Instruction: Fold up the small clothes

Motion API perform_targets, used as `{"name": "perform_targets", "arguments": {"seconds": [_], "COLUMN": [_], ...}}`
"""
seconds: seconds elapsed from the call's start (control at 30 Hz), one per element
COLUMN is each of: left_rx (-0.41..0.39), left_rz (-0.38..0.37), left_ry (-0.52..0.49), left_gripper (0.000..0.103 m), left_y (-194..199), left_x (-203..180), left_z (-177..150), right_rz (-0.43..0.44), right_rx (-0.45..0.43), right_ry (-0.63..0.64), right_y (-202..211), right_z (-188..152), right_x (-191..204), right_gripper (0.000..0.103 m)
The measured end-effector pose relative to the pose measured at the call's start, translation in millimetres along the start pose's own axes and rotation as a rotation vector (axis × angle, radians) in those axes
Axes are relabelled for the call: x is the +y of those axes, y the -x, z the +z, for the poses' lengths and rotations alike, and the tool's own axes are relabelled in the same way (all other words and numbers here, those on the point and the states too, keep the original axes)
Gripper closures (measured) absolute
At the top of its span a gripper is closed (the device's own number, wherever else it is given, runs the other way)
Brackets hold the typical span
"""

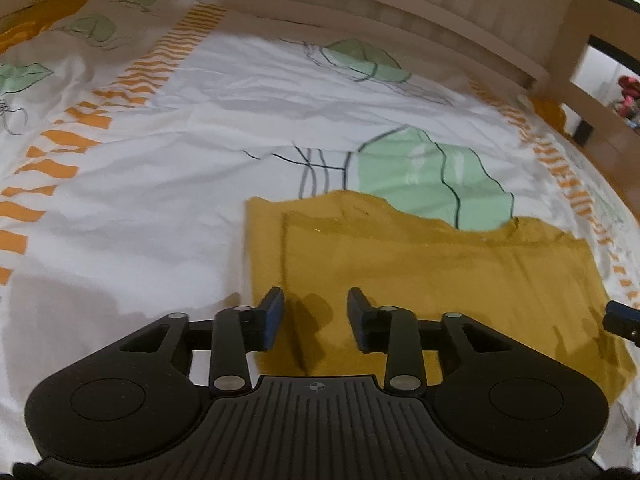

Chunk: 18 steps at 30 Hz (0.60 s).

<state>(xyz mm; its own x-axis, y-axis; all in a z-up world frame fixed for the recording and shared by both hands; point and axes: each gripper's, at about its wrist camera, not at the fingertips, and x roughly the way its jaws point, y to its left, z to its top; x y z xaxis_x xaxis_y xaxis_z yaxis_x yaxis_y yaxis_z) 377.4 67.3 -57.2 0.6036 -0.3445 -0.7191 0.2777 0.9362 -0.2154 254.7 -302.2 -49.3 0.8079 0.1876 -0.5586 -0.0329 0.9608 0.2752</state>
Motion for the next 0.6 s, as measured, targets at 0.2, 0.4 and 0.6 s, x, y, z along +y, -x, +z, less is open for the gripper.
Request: {"name": "perform_targets", "arguments": {"seconds": [0.2,0.4,0.6], "left_rx": [0.011,0.038,0.045], "left_rz": [0.030,0.049,0.009], "left_ry": [0.017,0.070,0.133], "left_gripper": [0.066,0.065,0.066], "left_y": [-16.7,-35.1,-47.4], "left_x": [-3.9,-0.3,4.1], "left_z": [4.8,12.0,18.1], "right_rz": [0.031,0.054,0.045], "right_rx": [-0.037,-0.065,-0.071], "right_ry": [-0.014,-0.013,-0.042], "right_y": [2.5,7.1,9.8], "right_z": [-8.1,-13.4,-14.3], "right_x": [-6.9,-13.5,-21.9], "right_gripper": [0.008,0.004,0.003]}}
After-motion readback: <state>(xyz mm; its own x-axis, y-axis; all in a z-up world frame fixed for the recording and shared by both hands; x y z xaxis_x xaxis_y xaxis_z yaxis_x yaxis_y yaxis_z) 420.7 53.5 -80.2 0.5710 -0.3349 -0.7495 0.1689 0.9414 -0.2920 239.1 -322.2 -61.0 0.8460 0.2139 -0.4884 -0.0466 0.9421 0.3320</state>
